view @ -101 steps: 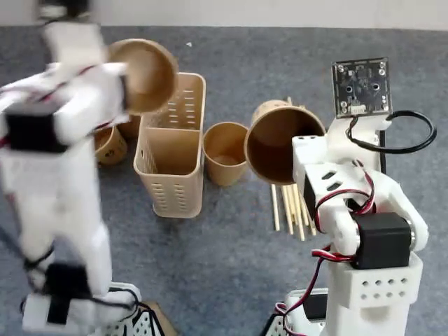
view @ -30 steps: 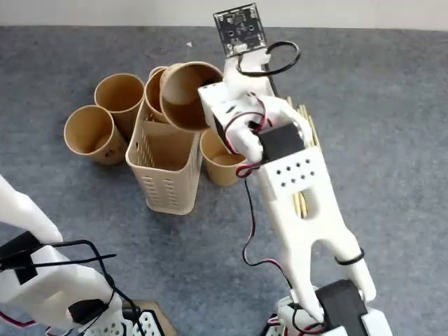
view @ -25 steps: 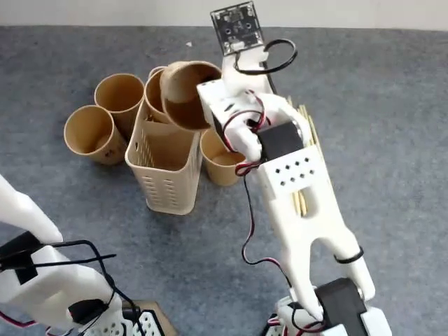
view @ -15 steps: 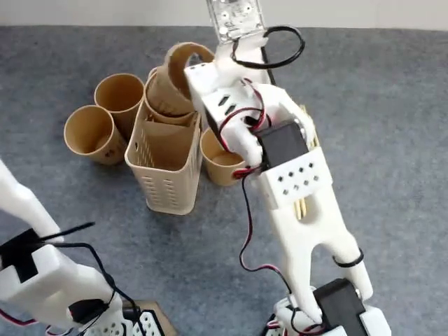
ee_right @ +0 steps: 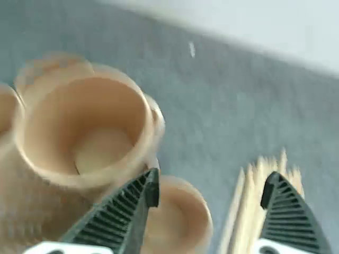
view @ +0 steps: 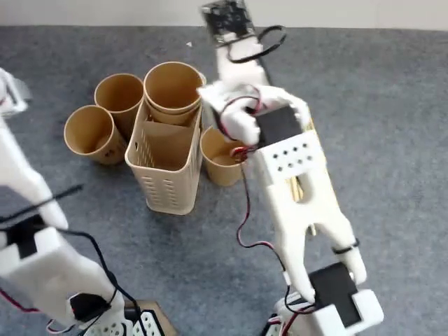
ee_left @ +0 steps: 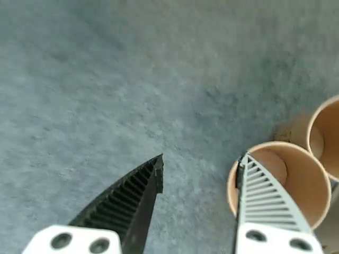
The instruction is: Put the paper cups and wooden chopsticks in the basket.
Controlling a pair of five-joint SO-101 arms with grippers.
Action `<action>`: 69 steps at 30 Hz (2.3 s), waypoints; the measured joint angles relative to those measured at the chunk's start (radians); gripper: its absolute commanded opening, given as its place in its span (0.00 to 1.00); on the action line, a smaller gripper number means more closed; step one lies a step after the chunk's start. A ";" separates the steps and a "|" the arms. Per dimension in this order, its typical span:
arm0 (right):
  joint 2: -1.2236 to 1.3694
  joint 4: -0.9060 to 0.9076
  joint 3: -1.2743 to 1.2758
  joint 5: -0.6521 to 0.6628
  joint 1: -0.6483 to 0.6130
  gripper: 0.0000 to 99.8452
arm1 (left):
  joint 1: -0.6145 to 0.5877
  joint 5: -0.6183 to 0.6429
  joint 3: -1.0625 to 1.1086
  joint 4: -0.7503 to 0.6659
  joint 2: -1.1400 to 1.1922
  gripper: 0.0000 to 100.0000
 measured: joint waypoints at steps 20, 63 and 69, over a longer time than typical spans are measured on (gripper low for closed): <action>-0.080 -0.147 0.465 0.012 0.081 0.31 | 0.092 -0.002 0.002 -0.020 0.354 0.24; -0.229 -0.353 0.624 0.012 0.038 0.25 | -0.097 -0.222 -0.534 0.092 0.393 0.00; -0.150 -0.434 0.694 0.012 0.003 0.25 | -0.098 -0.222 -0.537 0.092 0.393 0.00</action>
